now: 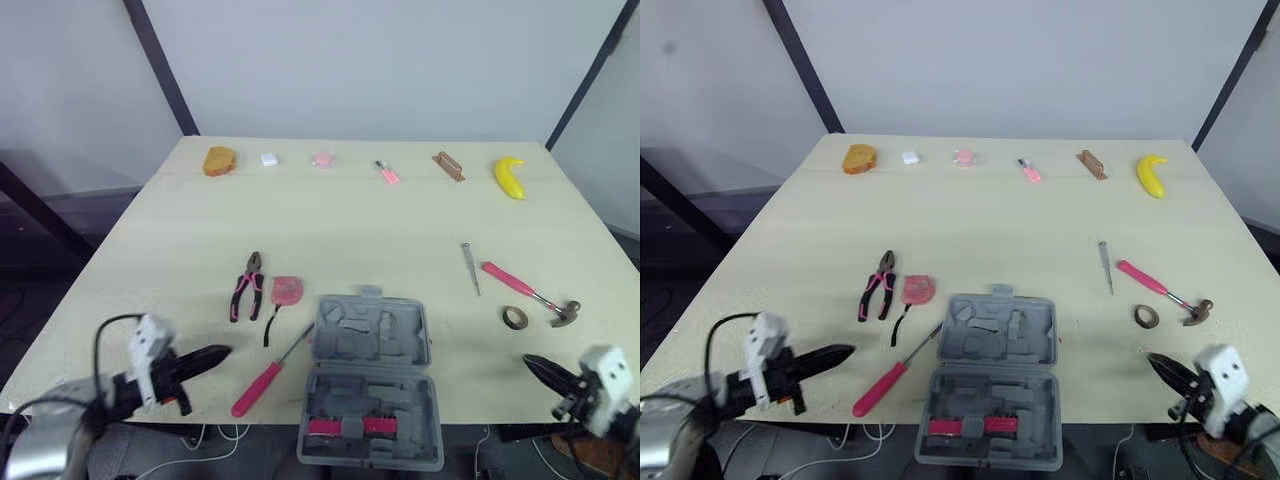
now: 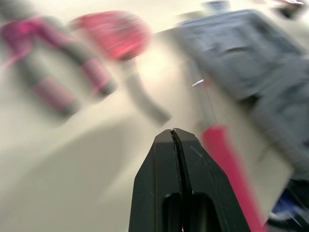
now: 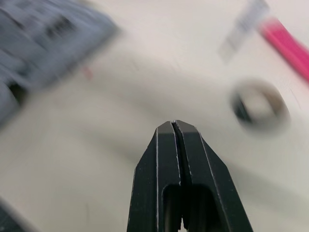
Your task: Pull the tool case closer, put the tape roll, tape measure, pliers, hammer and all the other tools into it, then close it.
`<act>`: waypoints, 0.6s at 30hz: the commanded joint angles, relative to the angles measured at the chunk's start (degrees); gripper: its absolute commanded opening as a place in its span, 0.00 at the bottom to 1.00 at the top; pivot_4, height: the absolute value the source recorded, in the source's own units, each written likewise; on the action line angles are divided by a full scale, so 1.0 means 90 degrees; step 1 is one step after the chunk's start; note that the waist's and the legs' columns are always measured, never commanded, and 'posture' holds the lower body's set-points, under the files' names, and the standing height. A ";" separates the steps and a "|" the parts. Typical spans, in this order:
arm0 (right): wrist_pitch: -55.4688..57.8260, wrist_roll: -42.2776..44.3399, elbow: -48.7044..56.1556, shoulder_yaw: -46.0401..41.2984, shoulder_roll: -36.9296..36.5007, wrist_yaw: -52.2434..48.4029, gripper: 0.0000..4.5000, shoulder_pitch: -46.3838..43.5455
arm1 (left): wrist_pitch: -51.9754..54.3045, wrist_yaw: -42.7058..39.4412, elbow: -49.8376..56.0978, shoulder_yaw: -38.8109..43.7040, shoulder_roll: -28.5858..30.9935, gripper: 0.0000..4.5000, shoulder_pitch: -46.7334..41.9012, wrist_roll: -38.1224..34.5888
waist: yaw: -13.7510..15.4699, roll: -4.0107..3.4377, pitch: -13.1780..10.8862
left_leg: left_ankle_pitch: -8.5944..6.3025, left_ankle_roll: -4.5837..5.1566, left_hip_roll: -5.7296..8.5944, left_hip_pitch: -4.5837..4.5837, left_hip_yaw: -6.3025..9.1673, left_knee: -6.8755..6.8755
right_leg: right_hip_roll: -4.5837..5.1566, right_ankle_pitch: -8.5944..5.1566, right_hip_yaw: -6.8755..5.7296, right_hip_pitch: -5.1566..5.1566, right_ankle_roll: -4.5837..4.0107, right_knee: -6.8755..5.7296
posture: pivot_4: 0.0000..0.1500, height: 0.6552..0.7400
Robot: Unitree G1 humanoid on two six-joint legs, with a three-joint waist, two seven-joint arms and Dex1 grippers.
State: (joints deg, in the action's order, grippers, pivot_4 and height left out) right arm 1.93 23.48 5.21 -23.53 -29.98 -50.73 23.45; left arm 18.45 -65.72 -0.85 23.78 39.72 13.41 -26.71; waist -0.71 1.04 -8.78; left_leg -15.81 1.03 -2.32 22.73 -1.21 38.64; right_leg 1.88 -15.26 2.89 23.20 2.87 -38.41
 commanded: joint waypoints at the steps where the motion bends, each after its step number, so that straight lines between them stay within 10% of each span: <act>1: -0.0396 0.0318 -0.0008 -0.0345 -0.0001 -0.0180 0.00 0.0090 | -0.0092 0.0177 0.0368 0.0381 -0.0110 0.01 0.0205 -0.0338 | 0.0000 0.0000 0.0001 | 0.0001 0.0000 0.0000 -0.0005 -0.0004 0.0001 | 0.0002 0.0000 0.0003 -0.0003 0.0000 0.0000 | 1.00 1.00; 4: -0.0577 0.0558 -0.0417 -0.0671 0.0063 -0.0328 0.00 0.0332 | -0.0219 0.0539 0.0464 0.0796 -0.0406 0.18 0.0716 -0.0443 | 0.0002 0.0008 0.0008 | 0.0001 0.0000 0.0000 -0.0029 -0.0009 0.0003 | 0.0004 -0.0013 0.0006 -0.0020 -0.0021 0.0000 | 1.00 1.00; 11: -0.0972 0.0803 -0.0907 -0.1049 0.0205 -0.0376 0.75 0.0423 | -0.0324 0.0966 0.0718 0.1166 -0.0704 0.97 0.1271 -0.0586 | -0.0005 0.0011 0.0010 | 0.0001 0.0000 -0.0001 -0.0026 -0.0008 -0.0019 | 0.0002 -0.0009 0.0004 -0.0020 -0.0016 0.0024 | 1.00 1.00; 13: -0.1020 0.0829 -0.0941 -0.1085 0.0227 -0.0379 0.96 0.0456 | -0.0352 0.0978 0.0739 0.1194 -0.0701 1.00 0.1353 -0.0614 | 0.0003 0.0013 0.0022 | 0.0001 0.0000 0.0000 -0.0027 -0.0009 -0.0017 | 0.0003 -0.0013 0.0006 -0.0021 -0.0024 0.0024 | 1.00 1.00; 18: -0.1053 0.0861 -0.0988 -0.1178 0.0257 -0.0353 0.99 0.0548 | -0.0418 0.1007 0.0675 0.1218 -0.0704 1.00 0.1453 -0.0625 | -0.0003 0.0008 0.0025 | 0.0001 0.0000 0.0001 -0.0027 -0.0012 -0.0020 | 0.0001 -0.0013 0.0008 -0.0020 -0.0024 0.0029 | 1.00 1.00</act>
State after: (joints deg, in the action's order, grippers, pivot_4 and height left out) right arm -6.60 29.87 -3.87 -32.17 -27.65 -53.85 27.74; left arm 15.81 -56.58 4.09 33.39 33.18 25.83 -31.63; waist -0.74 1.11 -8.55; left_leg -15.80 1.03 -2.31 22.50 -1.31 38.45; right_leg 1.88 -15.38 2.95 23.02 2.66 -38.13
